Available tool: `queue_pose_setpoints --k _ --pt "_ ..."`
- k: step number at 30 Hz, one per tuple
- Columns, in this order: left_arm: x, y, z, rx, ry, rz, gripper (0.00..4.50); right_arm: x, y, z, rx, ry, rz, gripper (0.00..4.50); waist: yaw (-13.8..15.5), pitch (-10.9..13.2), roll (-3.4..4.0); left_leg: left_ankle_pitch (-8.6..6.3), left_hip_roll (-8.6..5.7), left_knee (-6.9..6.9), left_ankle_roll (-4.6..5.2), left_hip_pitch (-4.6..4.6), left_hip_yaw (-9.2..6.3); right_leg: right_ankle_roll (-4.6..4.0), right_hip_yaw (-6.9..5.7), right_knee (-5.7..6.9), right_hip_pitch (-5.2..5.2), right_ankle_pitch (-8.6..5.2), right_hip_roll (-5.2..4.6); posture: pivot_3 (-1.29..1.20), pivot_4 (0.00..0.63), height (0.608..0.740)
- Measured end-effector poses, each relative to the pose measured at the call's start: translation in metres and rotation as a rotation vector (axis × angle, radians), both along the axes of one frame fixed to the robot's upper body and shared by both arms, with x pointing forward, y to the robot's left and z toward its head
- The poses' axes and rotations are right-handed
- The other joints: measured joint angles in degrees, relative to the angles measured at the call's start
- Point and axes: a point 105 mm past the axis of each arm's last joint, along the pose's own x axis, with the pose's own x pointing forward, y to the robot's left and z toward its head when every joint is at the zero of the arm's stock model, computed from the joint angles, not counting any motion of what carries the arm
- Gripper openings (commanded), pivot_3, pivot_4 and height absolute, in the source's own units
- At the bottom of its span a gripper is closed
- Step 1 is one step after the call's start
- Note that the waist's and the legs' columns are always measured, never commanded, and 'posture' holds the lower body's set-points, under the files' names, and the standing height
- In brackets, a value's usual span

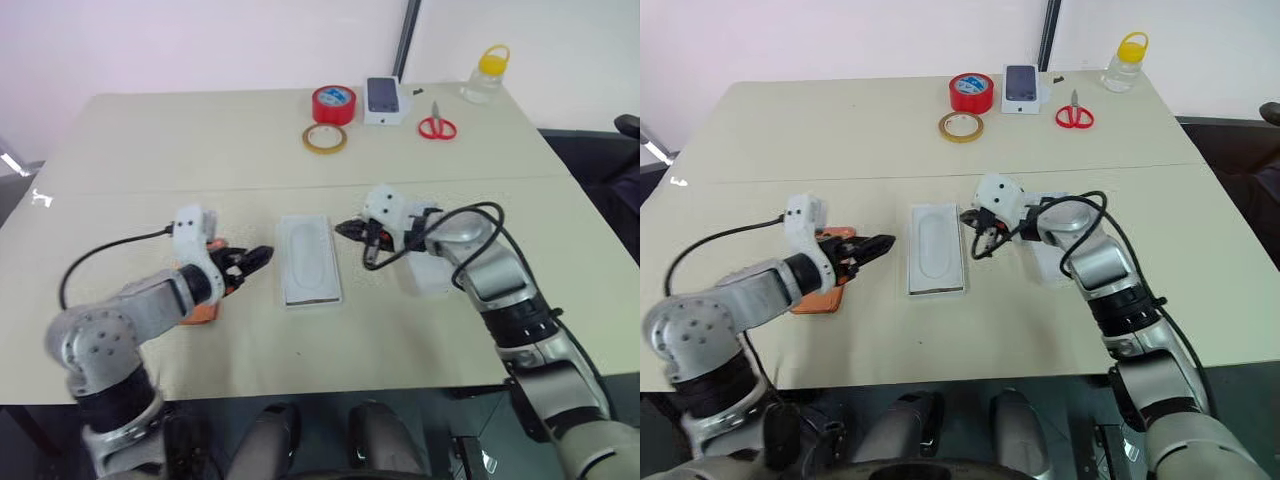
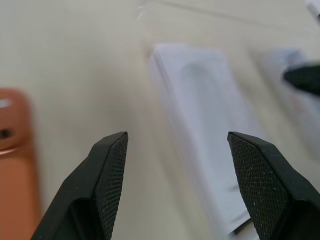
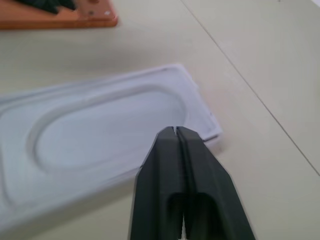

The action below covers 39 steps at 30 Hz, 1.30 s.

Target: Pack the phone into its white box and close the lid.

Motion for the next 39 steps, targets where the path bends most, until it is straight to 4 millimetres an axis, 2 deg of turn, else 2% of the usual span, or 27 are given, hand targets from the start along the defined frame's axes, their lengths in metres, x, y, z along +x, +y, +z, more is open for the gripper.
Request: queue_pose_setpoints --k 3,6,11,13,18,20,28,35,39 --pt "-0.011 0.014 -0.008 0.117 -0.068 -0.067 3.36 0.007 0.015 -0.005 -0.013 0.014 -0.027 0.03 0.31 0.01 0.03 0.0 -0.02 -0.02 0.0 0.0 0.0 -0.02 0.0 -0.07 0.01 0.01 -0.05 0.0 0.15 0.74" --pt "-0.022 0.018 -0.014 0.163 -0.128 -0.141 3.36 0.012 0.027 -0.014 -0.065 0.02 -0.044 0.03 0.64 0.01 0.04 0.0 -0.05 -0.03 0.01 -0.02 -0.01 -0.03 -0.02 -0.12 0.03 0.0 -0.1 0.0 0.15 0.74" --pt "-0.03 0.019 -0.007 0.164 -0.265 -0.227 3.36 0.019 0.044 -0.034 -0.106 0.059 -0.075 0.03 0.45 0.02 0.06 -0.01 -0.04 -0.07 0.02 -0.01 -0.01 -0.03 -0.03 -0.12 0.01 0.0 -0.1 0.0 0.15 0.74" --pt "-0.035 0.021 -0.008 0.178 -0.286 -0.253 3.36 0.024 0.044 -0.041 -0.122 0.078 -0.109 0.03 0.21 0.03 0.07 -0.01 -0.03 -0.1 0.02 -0.01 -0.01 -0.03 -0.02 -0.1 -0.01 0.0 -0.08 0.0 0.15 0.74" --pt "-0.048 0.025 -0.023 0.241 -0.255 -0.295 3.36 0.023 0.044 -0.041 -0.136 0.101 -0.097 0.03 0.23 0.05 0.15 -0.02 -0.03 -0.16 0.03 0.0 -0.02 -0.03 -0.01 -0.1 -0.02 0.0 -0.08 0.0 0.15 0.74" --pt "-0.048 0.024 -0.024 0.246 -0.256 -0.302 3.36 0.017 0.043 -0.041 -0.154 0.114 -0.06 0.03 0.33 0.05 0.15 -0.03 -0.04 -0.15 0.05 0.0 -0.02 -0.02 -0.02 -0.1 -0.02 0.0 -0.09 0.0 0.15 0.74" --pt "-0.046 0.022 -0.023 0.256 -0.267 -0.301 3.36 -0.029 0.034 -0.051 -0.235 0.183 0.158 0.03 0.21 0.05 0.15 -0.07 -0.01 -0.15 0.12 0.0 -0.02 -0.02 -0.02 -0.1 -0.02 0.0 -0.08 0.0 0.15 0.74" --pt "-0.044 0.022 -0.022 0.258 -0.273 -0.299 3.36 -0.058 0.032 -0.053 -0.275 0.217 0.321 0.03 0.4 0.05 0.15 -0.09 -0.01 -0.15 0.16 0.0 -0.02 -0.02 -0.02 -0.12 0.0 0.0 -0.09 0.0 0.15 0.74" --pt "-0.042 0.022 -0.02 0.26 -0.28 -0.296 3.36 -0.068 0.032 -0.055 -0.285 0.228 0.379 0.03 0.34 0.05 0.15 -0.09 -0.01 -0.15 0.16 0.0 -0.02 -0.02 -0.02 -0.12 0.0 0.0 -0.09 0.0 0.15 0.74"
